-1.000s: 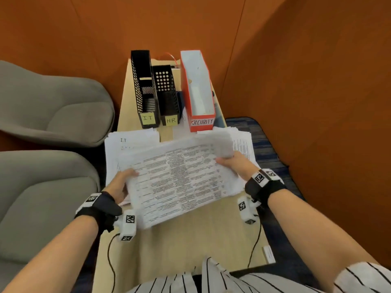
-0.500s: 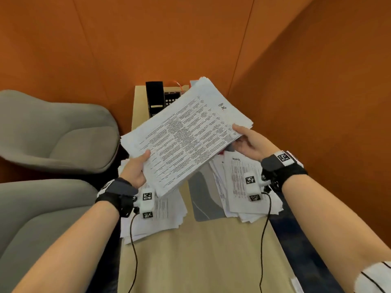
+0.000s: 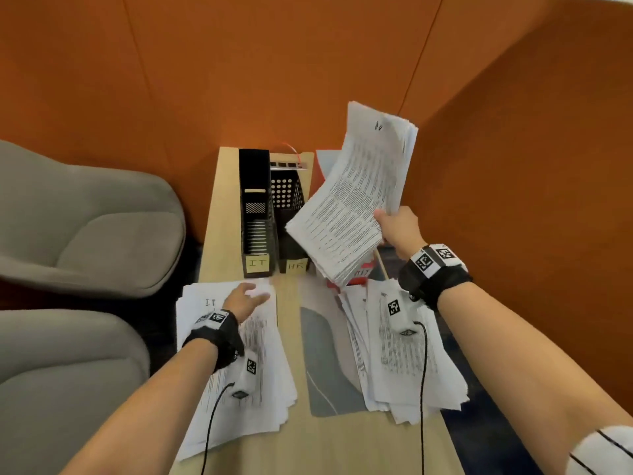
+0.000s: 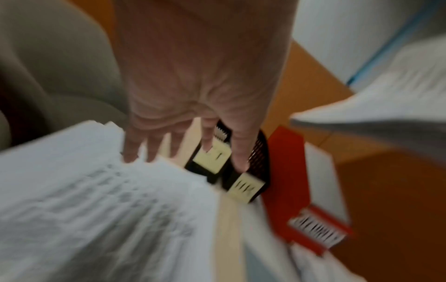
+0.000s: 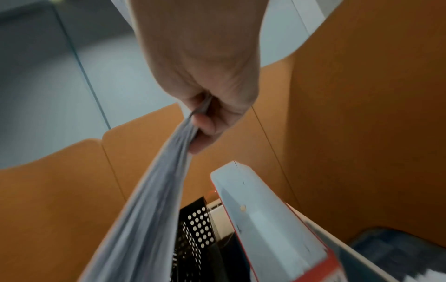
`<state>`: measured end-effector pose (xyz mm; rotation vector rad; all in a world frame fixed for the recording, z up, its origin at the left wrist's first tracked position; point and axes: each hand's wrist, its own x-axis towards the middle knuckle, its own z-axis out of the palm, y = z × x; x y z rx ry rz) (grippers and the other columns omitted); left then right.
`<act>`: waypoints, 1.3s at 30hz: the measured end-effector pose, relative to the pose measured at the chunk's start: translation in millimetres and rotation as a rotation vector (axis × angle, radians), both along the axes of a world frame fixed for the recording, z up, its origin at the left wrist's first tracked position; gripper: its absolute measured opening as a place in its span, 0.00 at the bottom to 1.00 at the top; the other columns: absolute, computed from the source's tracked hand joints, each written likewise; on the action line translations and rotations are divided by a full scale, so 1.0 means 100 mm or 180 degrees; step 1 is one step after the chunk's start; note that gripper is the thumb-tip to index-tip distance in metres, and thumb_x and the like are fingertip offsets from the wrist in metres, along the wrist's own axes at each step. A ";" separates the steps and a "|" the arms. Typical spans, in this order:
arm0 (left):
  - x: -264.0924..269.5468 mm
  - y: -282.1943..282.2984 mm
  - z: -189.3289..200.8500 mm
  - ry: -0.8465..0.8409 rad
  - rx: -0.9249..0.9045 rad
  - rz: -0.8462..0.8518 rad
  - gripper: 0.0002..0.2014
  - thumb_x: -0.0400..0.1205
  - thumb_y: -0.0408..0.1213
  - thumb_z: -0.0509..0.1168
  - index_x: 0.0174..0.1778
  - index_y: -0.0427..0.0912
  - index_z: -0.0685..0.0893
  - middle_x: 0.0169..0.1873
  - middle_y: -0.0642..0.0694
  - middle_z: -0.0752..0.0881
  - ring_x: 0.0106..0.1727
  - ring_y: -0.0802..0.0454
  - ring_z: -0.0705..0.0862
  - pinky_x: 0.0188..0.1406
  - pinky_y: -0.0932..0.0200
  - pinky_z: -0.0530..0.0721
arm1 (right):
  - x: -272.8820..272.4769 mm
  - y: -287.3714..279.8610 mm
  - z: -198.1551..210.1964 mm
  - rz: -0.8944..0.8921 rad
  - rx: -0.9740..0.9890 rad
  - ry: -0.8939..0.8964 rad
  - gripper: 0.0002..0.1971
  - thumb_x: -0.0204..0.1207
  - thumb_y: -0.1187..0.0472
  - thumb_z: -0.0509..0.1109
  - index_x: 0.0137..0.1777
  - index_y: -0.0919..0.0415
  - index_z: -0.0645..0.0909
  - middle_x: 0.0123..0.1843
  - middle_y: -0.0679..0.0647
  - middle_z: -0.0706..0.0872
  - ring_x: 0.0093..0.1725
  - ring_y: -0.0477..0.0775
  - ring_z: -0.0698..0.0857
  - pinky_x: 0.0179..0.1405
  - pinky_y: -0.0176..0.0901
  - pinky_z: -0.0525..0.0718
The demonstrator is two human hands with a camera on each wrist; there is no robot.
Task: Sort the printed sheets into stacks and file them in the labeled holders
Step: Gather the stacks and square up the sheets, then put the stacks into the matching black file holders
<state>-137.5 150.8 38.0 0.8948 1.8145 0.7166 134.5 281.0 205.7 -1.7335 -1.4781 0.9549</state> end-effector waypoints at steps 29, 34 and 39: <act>-0.03 -0.16 -1.29 0.2009 -0.2030 -0.1223 0.45 0.79 0.51 0.67 0.81 0.62 0.40 0.78 0.21 0.52 0.73 0.20 0.66 0.68 0.35 0.76 | -1.60 1.37 -2.13 0.0556 -0.0828 -0.1011 0.17 0.80 0.59 0.64 0.63 0.70 0.77 0.62 0.65 0.84 0.60 0.67 0.84 0.49 0.46 0.79; -0.32 -0.17 -1.03 0.2574 -0.1032 -0.1127 0.24 0.74 0.46 0.63 0.67 0.51 0.72 0.51 0.43 0.86 0.55 0.41 0.82 0.53 0.49 0.79 | -1.40 0.87 -2.18 -0.0215 0.0466 -0.0270 0.15 0.72 0.65 0.71 0.56 0.65 0.72 0.55 0.61 0.81 0.53 0.61 0.82 0.49 0.47 0.80; -1.02 -0.47 -1.30 0.0950 -0.1399 0.1505 0.44 0.66 0.51 0.73 0.76 0.37 0.65 0.69 0.34 0.74 0.69 0.34 0.75 0.67 0.45 0.76 | -1.26 0.05 -2.72 0.1139 -0.1429 -0.0924 0.11 0.69 0.49 0.66 0.41 0.56 0.75 0.43 0.57 0.86 0.46 0.62 0.88 0.42 0.46 0.86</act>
